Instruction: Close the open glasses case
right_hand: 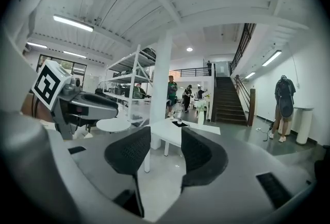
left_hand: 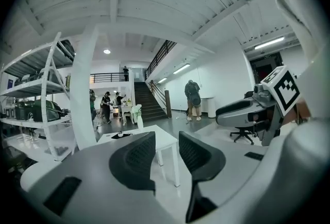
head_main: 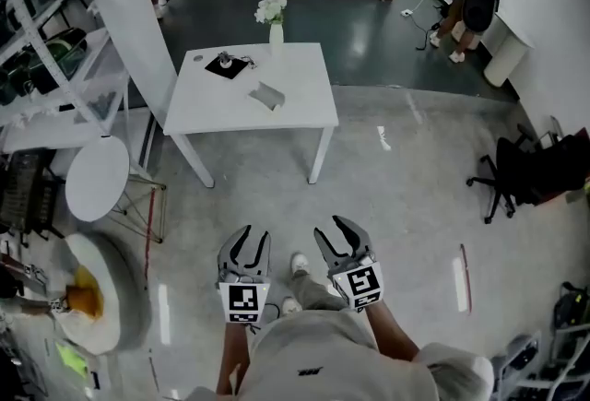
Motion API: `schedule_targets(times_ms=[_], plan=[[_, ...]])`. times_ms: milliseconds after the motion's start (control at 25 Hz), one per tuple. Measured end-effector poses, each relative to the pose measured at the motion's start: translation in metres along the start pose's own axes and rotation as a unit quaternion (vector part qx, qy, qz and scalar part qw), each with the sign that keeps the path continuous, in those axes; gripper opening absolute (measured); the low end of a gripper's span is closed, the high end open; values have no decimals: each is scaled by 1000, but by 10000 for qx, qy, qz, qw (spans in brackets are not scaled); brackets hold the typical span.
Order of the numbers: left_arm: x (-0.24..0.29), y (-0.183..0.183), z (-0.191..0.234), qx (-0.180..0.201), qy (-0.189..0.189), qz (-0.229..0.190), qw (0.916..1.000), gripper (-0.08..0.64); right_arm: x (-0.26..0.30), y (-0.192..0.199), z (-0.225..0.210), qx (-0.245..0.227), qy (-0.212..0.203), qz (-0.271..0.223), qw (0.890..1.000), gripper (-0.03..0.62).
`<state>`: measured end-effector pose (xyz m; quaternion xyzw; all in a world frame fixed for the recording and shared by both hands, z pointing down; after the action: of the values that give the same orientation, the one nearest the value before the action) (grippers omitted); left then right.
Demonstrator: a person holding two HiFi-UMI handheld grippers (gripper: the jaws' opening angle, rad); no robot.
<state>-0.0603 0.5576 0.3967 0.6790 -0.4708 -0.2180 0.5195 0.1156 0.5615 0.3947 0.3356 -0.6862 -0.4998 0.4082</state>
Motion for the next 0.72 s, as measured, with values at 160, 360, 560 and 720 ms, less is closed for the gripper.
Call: schedule_targets(times_ms=[160, 360, 560, 720], plan=[[20, 5, 12, -2, -11, 79, 10000, 156, 25, -1, -8, -16, -85, 53, 9999, 186], [52, 5, 28, -3, -54, 106, 9999, 156, 57, -9, -21, -81, -249, 74, 9996, 186], [89, 6, 37, -5, -52, 179, 9998, 156, 91, -12, -42, -93, -434, 116, 9989, 186], [116, 4, 46, -4, -81, 234, 9997, 156, 113, -17, -61, -44, -421, 241, 9988, 186]])
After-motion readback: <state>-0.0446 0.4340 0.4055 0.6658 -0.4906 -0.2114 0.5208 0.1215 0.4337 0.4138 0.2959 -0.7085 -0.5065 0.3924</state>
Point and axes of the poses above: the fingertips, and each gripper's own axes: x forward along the fingers, z to its left, y out of its underside, the point moved 4 cm from there along -x, backward along the fingers, and after that the axes turned 14 degrees about x, right-handed, at the moved point
